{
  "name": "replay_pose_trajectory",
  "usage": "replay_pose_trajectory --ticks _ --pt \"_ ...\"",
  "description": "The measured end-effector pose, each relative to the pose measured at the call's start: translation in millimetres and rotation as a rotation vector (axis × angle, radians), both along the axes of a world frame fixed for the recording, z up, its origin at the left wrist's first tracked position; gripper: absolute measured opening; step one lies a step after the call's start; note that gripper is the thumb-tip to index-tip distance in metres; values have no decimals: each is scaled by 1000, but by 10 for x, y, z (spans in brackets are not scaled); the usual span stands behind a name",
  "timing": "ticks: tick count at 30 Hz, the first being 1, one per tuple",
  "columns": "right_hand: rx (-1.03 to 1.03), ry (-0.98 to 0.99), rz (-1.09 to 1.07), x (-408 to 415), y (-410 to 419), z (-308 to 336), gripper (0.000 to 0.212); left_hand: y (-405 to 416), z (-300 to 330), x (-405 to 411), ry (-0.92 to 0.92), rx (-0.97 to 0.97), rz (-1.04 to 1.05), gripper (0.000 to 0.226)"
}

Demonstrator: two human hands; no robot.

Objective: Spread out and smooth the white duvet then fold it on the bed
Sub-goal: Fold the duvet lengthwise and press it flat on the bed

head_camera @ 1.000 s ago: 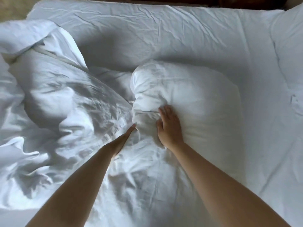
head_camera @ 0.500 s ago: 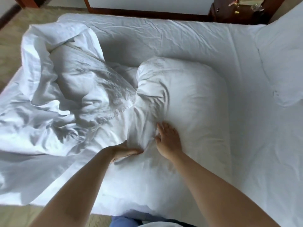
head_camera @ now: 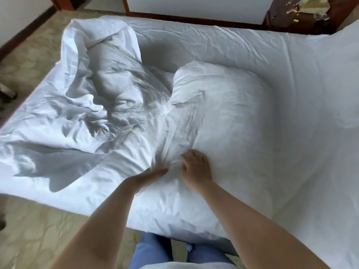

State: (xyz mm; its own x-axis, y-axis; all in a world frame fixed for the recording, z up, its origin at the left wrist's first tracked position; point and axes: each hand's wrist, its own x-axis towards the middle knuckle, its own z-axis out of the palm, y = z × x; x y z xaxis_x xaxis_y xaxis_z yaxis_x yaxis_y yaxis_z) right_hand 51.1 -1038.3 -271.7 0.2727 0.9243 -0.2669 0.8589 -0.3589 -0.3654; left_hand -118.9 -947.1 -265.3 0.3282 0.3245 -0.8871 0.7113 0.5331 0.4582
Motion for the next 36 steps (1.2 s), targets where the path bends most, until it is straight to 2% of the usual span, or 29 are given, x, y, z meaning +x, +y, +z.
replay_pose_trajectory --ticks 2,3,6,8,11,14,16,19,21,22,24,26,27,30,32,34,36 --pt "-29 38 -15 -35 47 68 71 -9 34 -79 63 -65 -10 65" --pt "-48 62 -19 -26 84 108 68 -2 44 -80 79 -16 -9 66" --pt "-105 124 1 -10 155 224 48 16 73 -41 222 396 -165 63" --pt "-105 153 -2 -43 208 296 40 58 170 -40 270 522 -239 58" --pt "-104 268 -39 -168 376 448 41 287 273 -145 393 739 -477 51" --pt "-92 326 -38 -402 675 538 44 624 413 -323 561 1037 -668 39" --pt "-93 335 -56 -605 932 576 45 912 554 -480 630 1231 -615 34" --pt "-88 359 -77 -934 1359 615 45 1434 716 -777 616 1442 -308 34" --pt "-77 391 -123 -1151 1647 665 45 1775 757 -939 514 1410 -29 34" --pt "-63 402 -150 -1255 1806 680 45 1958 748 -1001 430 1298 122 35" --pt "3 407 -211 -1441 2139 714 42 2332 711 -1076 253 925 382 40" --pt "74 415 -291 -1599 2474 725 38 2659 696 -1139 123 647 486 47" --pt "82 418 -325 -1666 2624 722 42 2789 713 -1164 84 608 440 49" --pt "20 388 -363 -1835 2971 727 74 3149 682 -1149 53 605 384 62" --pt "-56 300 -399 -1873 3166 657 80 3366 646 -1105 79 650 371 74" --pt "-109 245 -427 -1862 3331 565 62 3553 609 -1050 115 716 347 72" --pt "2 273 -490 -1857 3433 555 33 3686 589 -983 127 738 385 82"
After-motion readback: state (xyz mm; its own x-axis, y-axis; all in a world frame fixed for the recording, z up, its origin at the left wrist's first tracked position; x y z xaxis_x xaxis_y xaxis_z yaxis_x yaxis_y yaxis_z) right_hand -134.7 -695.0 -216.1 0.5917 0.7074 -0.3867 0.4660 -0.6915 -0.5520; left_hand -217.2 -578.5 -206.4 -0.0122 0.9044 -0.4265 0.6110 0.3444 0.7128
